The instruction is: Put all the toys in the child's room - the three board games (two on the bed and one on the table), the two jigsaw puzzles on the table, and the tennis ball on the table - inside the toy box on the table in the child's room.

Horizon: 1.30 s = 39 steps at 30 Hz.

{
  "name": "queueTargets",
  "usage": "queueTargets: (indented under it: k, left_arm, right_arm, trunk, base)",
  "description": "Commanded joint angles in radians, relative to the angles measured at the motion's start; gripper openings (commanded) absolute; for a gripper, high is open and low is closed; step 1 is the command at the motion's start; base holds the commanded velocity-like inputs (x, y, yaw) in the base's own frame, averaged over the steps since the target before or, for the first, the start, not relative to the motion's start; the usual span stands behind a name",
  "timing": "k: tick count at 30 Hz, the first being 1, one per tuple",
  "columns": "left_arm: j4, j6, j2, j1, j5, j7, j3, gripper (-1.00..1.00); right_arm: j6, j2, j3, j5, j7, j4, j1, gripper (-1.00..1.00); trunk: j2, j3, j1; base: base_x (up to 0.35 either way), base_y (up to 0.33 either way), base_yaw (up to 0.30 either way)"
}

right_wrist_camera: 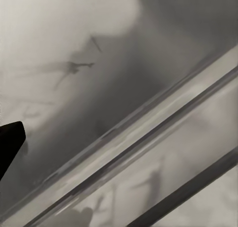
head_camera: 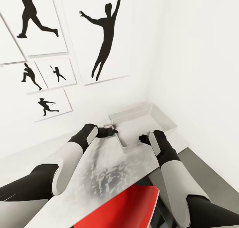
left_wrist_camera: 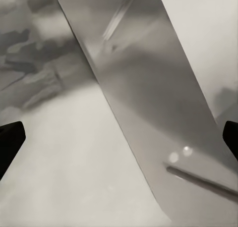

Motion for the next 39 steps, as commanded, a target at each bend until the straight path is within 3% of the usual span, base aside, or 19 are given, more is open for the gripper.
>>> queueTargets:
  k: [1,8,9,30,31,39]
  left_arm:
    - [-0.001,0.006,0.0,-0.001,0.004,0.0,0.004,1.0]
    - [-0.001,0.005,0.0,-0.001,0.004,-0.001,0.004,1.0]
    - [-0.001,0.005,0.0,-0.001,0.004,-0.001,0.004,-1.0]
    - [-0.002,0.005,0.0,-0.001,0.004,-0.001,0.004,-1.0]
    - [-0.002,0.005,0.0,-0.001,0.004,-0.001,0.004,-1.0]
    - [-0.002,0.004,0.0,-0.001,0.004,-0.001,0.004,-1.0]
  right_arm:
    - [0.006,0.001,-0.003,0.01,-0.009,0.024,0.0,1.0]
    - [0.006,0.001,-0.002,0.01,-0.009,0.024,0.0,1.0]
    - [0.006,0.001,-0.002,0.01,-0.009,0.024,0.0,1.0]
    - [0.006,0.001,0.014,0.009,-0.01,0.024,0.0,1.0]
    - [0.006,0.001,0.014,0.01,-0.01,0.024,0.0,-1.0]
    - [0.006,0.001,0.015,0.009,-0.01,0.024,0.0,-1.0]
  trunk:
    - [-0.001,-0.002,0.001]
    - [-0.001,-0.003,0.001]
    - [-0.001,-0.003,0.001]
    - [-0.001,-0.003,0.001]
    - [-0.001,-0.003,0.001]
    - [-0.001,-0.003,0.001]
  base:
    - [0.0,0.0,0.0]
    - [0.0,0.0,0.0]
    - [0.0,0.0,0.0]
    - [0.0,0.0,0.0]
    - [0.0,0.0,0.0]
    - [0.0,0.0,0.0]
